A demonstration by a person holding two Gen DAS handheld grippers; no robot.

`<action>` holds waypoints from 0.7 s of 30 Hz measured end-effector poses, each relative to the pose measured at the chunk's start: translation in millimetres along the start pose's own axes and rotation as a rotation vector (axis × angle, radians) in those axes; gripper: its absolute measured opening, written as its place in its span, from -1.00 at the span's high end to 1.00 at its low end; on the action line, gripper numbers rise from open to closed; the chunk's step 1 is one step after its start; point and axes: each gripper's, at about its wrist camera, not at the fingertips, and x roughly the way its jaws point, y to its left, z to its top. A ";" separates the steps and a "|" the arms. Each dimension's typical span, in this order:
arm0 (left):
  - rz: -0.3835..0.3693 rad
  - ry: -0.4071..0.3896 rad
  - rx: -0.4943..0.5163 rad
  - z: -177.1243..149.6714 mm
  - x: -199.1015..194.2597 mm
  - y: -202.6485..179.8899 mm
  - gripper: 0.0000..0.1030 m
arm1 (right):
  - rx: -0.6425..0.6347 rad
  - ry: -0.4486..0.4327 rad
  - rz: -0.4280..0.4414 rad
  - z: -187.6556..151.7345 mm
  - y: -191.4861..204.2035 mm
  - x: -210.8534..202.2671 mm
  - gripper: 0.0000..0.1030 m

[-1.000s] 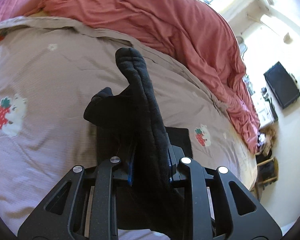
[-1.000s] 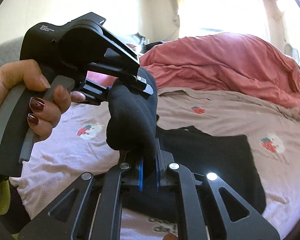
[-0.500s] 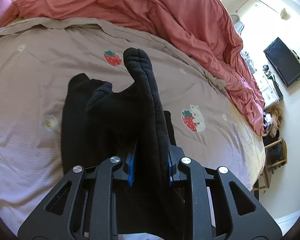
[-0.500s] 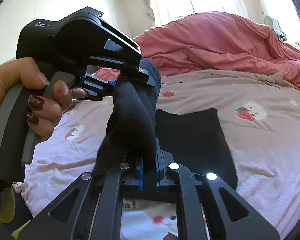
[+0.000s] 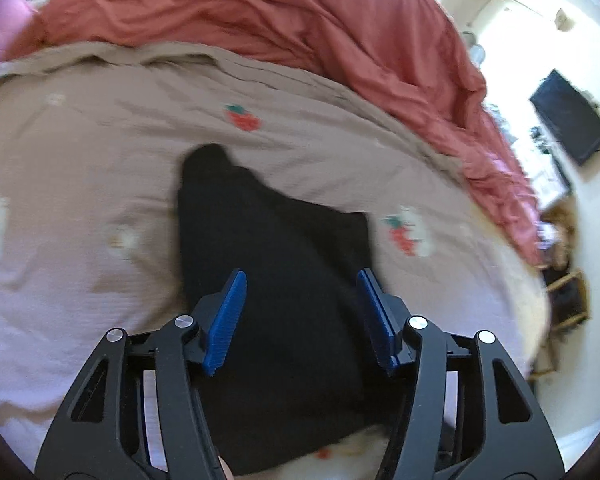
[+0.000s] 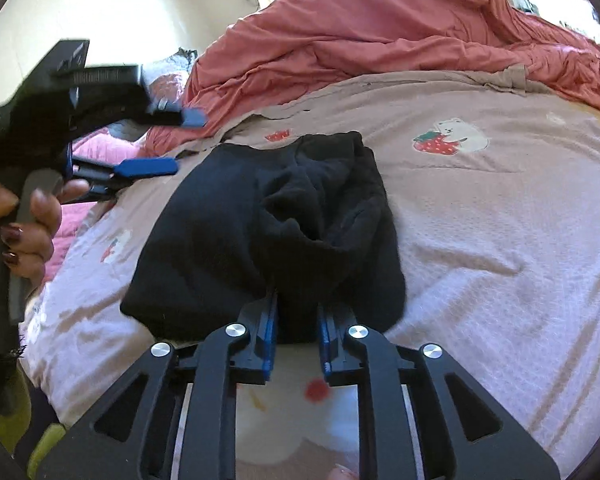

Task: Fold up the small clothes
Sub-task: 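Lay the folded side down and open both tools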

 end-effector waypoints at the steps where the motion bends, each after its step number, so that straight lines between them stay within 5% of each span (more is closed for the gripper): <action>1: 0.027 -0.014 0.011 -3.5 -2.4 4.3 0.08 | -0.010 0.000 -0.002 -0.6 -0.5 -2.3 0.66; 7: 0.111 -0.059 0.093 -29.8 -9.8 16.2 0.08 | -0.036 -0.023 -0.052 3.2 -11.2 -29.8 0.58; 11: 0.123 -0.003 0.173 -48.8 9.1 7.1 0.06 | -0.022 -0.041 -0.088 21.3 -20.7 -41.3 0.55; 15: 0.235 -0.044 0.286 -68.4 24.2 -5.5 0.06 | -0.030 -0.017 -0.099 50.1 -19.8 -30.3 0.41; 21: 0.130 -0.062 0.209 -67.5 4.4 11.5 -0.02 | -0.039 0.082 -0.038 97.5 -11.1 19.1 0.30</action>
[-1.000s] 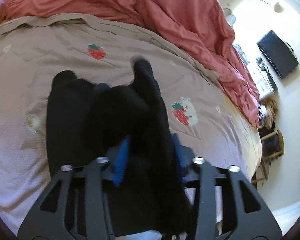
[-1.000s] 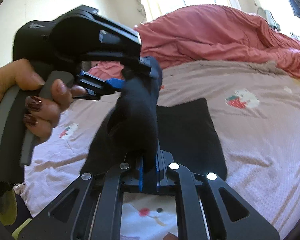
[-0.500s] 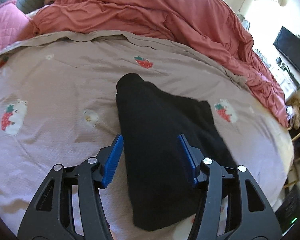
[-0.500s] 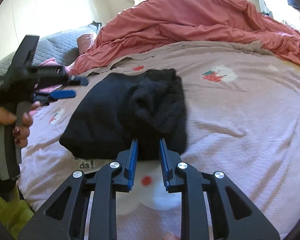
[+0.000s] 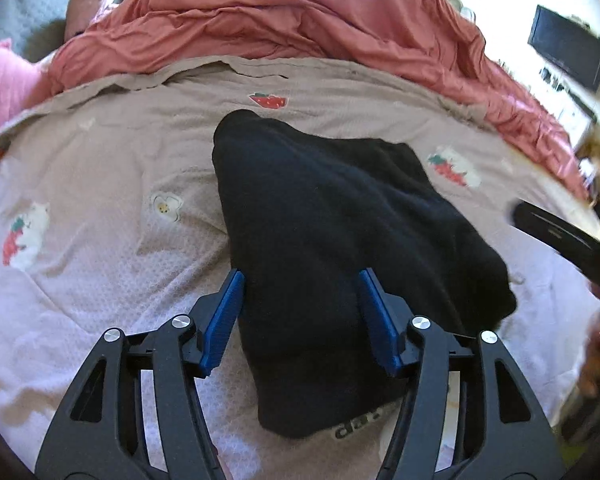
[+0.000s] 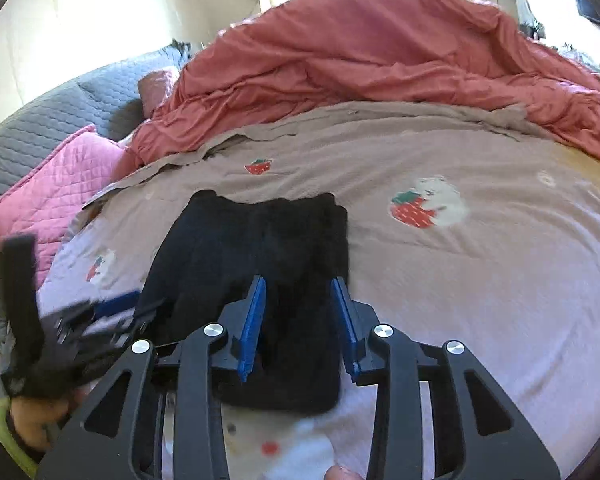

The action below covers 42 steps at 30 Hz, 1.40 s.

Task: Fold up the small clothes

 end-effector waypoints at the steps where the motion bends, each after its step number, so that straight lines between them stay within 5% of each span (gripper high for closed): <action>1: -0.005 -0.005 0.000 -1.8 -2.6 -0.2 -0.05 | 0.003 0.009 0.001 5.2 0.7 6.3 0.29; 8: -0.036 -0.007 0.012 -9.1 -12.9 -2.4 -0.19 | 0.036 0.163 -0.013 27.9 -5.6 68.9 0.10; 16: -0.040 -0.011 0.009 -7.8 -16.8 -0.8 -0.27 | 0.071 0.187 0.021 31.2 -15.6 91.5 0.02; 29: -0.020 0.006 -0.034 -5.3 -14.3 12.4 -0.34 | 0.009 0.127 0.007 32.1 -6.1 88.7 0.78; 38: -0.022 0.005 -0.039 -4.0 -17.6 16.7 -0.34 | -0.033 0.031 -0.025 38.8 -5.6 65.1 0.86; 42: -0.037 0.028 -0.036 -5.3 -8.8 16.0 -0.36 | -0.042 0.085 -0.086 34.5 -16.8 82.3 0.86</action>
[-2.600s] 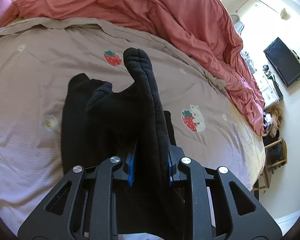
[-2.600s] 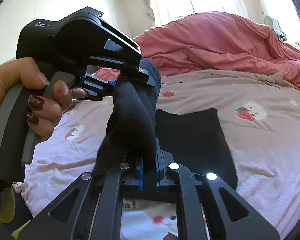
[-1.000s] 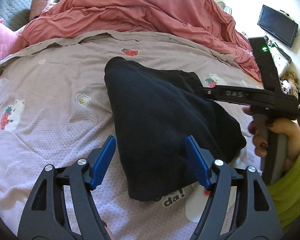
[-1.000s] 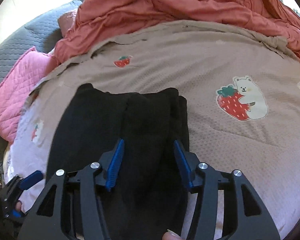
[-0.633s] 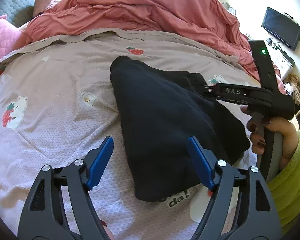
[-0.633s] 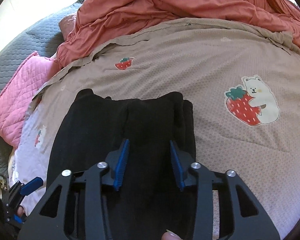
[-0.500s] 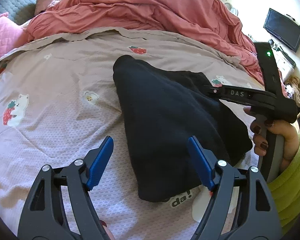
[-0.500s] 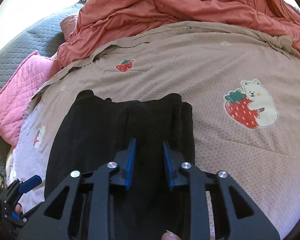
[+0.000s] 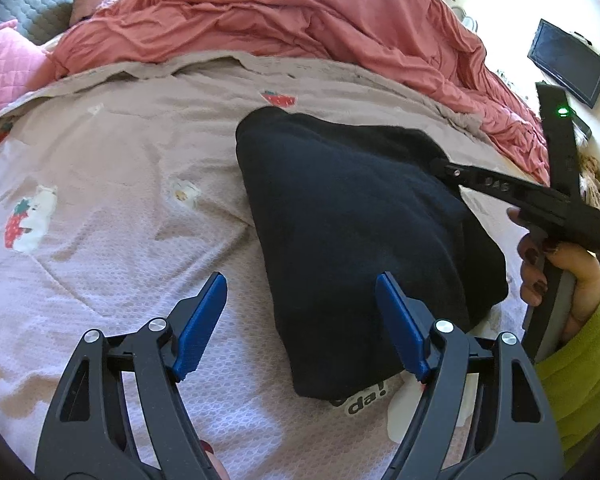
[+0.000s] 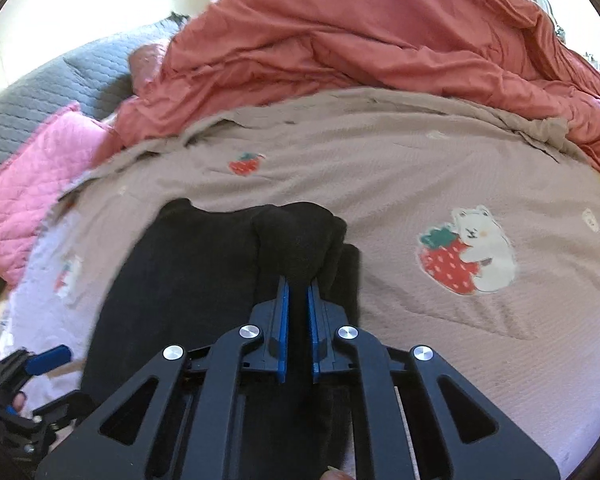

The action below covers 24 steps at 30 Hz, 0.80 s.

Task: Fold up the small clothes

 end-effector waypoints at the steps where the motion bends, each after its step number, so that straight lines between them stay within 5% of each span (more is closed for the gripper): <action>1: -0.003 0.006 -0.003 -0.7 2.5 0.0 -0.37 | 0.001 0.017 -0.008 -2.8 -1.1 6.4 0.86; 7: -0.004 0.022 0.006 -5.2 7.6 -2.8 -0.39 | -0.029 0.009 -0.042 -10.7 2.6 6.3 0.74; 11: -0.009 0.019 0.008 -5.4 6.1 -3.0 -0.39 | -0.010 -0.072 0.029 -22.5 1.9 -41.0 0.67; 17: -0.009 0.026 0.011 -8.5 8.9 -6.3 -0.39 | -0.082 -0.058 0.125 -60.7 22.0 -72.1 0.67; 21: 0.000 0.032 0.015 -10.9 8.6 -8.1 -0.39 | -0.120 -0.002 0.018 -80.1 24.3 -54.8 0.67; 24: 0.008 0.037 0.024 -12.6 8.9 -10.8 -0.40 | -0.067 0.014 0.034 -87.4 15.9 -46.6 0.65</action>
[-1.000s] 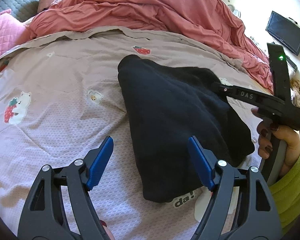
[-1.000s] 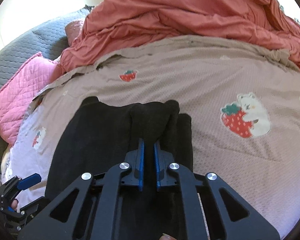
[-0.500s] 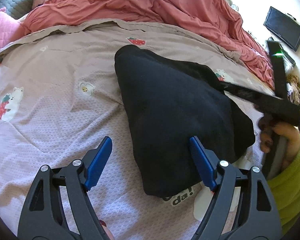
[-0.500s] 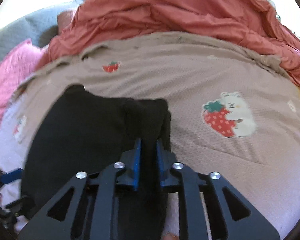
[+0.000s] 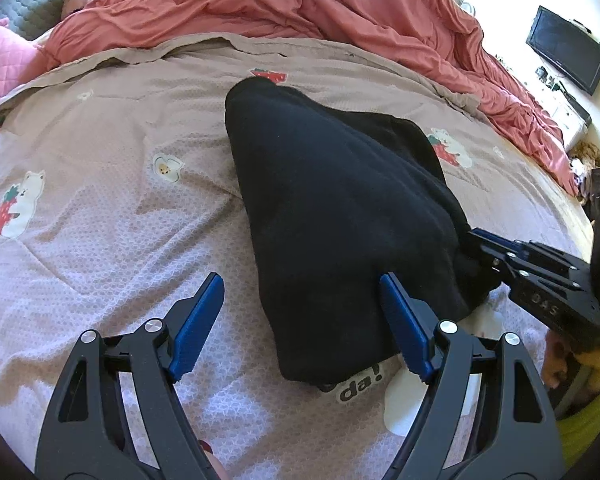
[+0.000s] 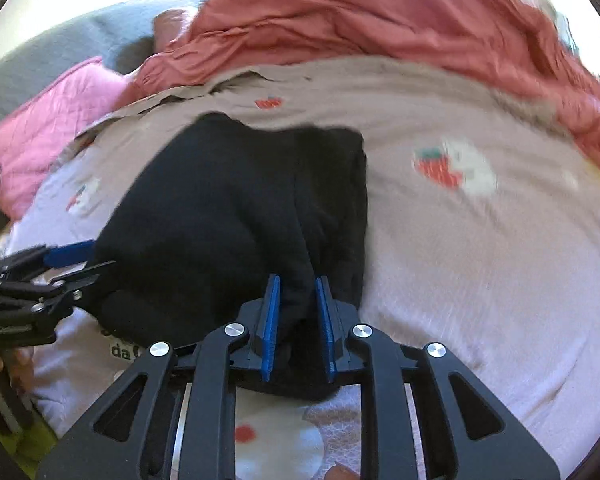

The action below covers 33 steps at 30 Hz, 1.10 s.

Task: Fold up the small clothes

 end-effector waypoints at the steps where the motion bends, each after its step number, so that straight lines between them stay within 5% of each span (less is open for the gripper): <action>1: 0.004 0.000 0.001 -1.0 -0.7 -0.7 -0.40 | -0.003 -0.005 -0.006 0.0 0.4 -0.1 0.65; 6: 0.017 -0.010 0.002 -2.3 -9.4 -2.1 -0.40 | 0.000 -0.023 -0.015 1.7 5.1 -11.6 0.61; 8: 0.020 -0.020 0.002 -2.2 -16.1 -2.1 -0.40 | 0.002 -0.034 -0.019 2.1 7.2 -20.5 0.33; 12: 0.017 -0.044 0.002 -2.2 -28.5 -3.1 -0.41 | 0.002 -0.067 -0.008 0.0 9.1 -41.2 0.20; 20: 0.038 -0.104 0.035 -9.6 -61.1 -12.0 -0.72 | -0.044 -0.228 -0.057 -4.6 22.8 -98.3 -0.73; 33: 0.090 -0.142 0.024 -38.3 -102.8 -17.3 -0.81 | -0.073 -0.302 -0.100 -31.1 38.0 -141.5 -0.91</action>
